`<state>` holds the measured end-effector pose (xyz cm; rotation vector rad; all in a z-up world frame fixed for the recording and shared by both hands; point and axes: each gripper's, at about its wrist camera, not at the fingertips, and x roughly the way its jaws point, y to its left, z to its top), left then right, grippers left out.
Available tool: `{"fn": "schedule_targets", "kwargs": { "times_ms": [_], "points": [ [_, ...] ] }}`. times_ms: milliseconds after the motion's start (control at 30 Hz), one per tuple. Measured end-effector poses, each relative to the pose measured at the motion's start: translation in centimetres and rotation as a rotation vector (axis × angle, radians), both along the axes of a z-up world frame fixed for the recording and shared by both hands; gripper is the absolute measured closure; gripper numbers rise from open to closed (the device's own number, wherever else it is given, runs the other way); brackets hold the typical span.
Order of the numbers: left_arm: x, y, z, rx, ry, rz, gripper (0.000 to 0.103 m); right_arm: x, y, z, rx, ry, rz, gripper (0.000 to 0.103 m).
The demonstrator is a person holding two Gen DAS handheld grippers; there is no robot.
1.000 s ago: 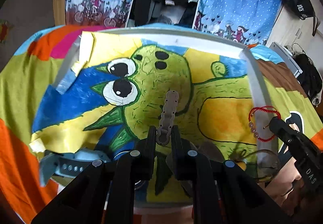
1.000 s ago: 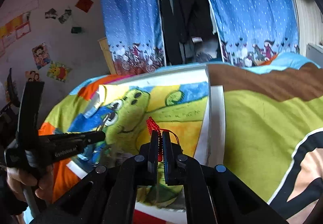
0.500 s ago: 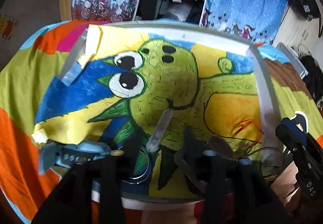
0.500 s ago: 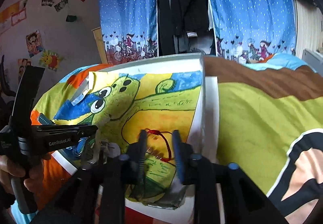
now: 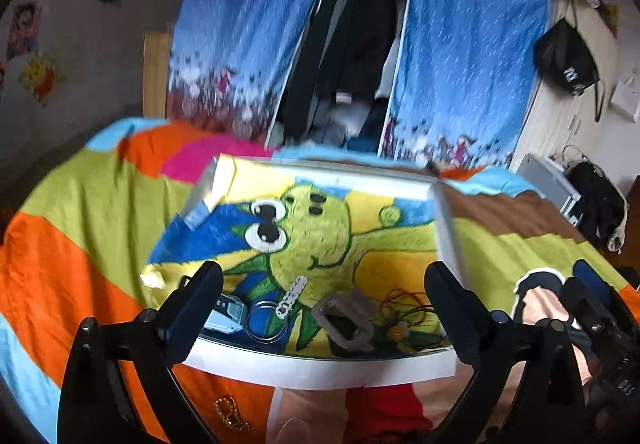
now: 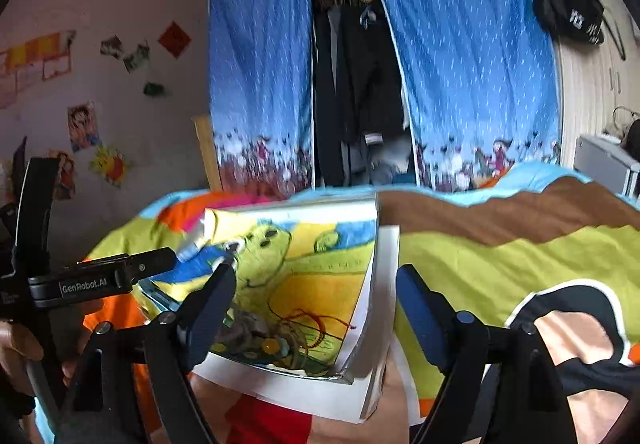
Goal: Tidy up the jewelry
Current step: 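Carry the clip with the left tool into the tray while the right tool drops the bracelet there, then move both tools back over the remaining jewelry on the duvet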
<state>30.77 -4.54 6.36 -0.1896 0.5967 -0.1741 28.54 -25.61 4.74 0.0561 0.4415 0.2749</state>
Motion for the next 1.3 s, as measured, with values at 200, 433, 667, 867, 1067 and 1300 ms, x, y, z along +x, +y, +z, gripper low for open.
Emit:
{"fn": "schedule_targets", "kwargs": {
  "times_ms": [200, 433, 667, 867, 1067, 1300],
  "points": [
    [-4.5, 0.1, 2.5, -0.007, -0.095, 0.01, 0.002, -4.8, -0.8, 3.3, 0.007, -0.122, -0.02, 0.0],
    [-9.7, 0.2, 3.2, 0.012, -0.135, 0.017, 0.002, -9.3, -1.3, 4.5, -0.007, -0.156, -0.067, 0.0],
    [-14.2, 0.2, 1.4, 0.028, -0.132, 0.036, 0.002, -14.6, -1.7, 3.1, -0.042, -0.16, -0.108, 0.0],
    [-17.2, -0.1, -0.8, 0.059, -0.095, 0.031, 0.002, -17.9, -2.1, 0.6, -0.061, -0.113, -0.132, 0.0],
    [-19.3, -0.9, -3.8, 0.118, -0.028, 0.011, 0.002, -19.8, -2.0, -2.8, -0.128, -0.034, -0.142, 0.0],
    [-20.2, -1.3, -7.3, 0.144, 0.051, -0.006, 0.002, -20.7, -2.6, -6.5, -0.137, 0.056, -0.178, 0.0]
  ]
}}
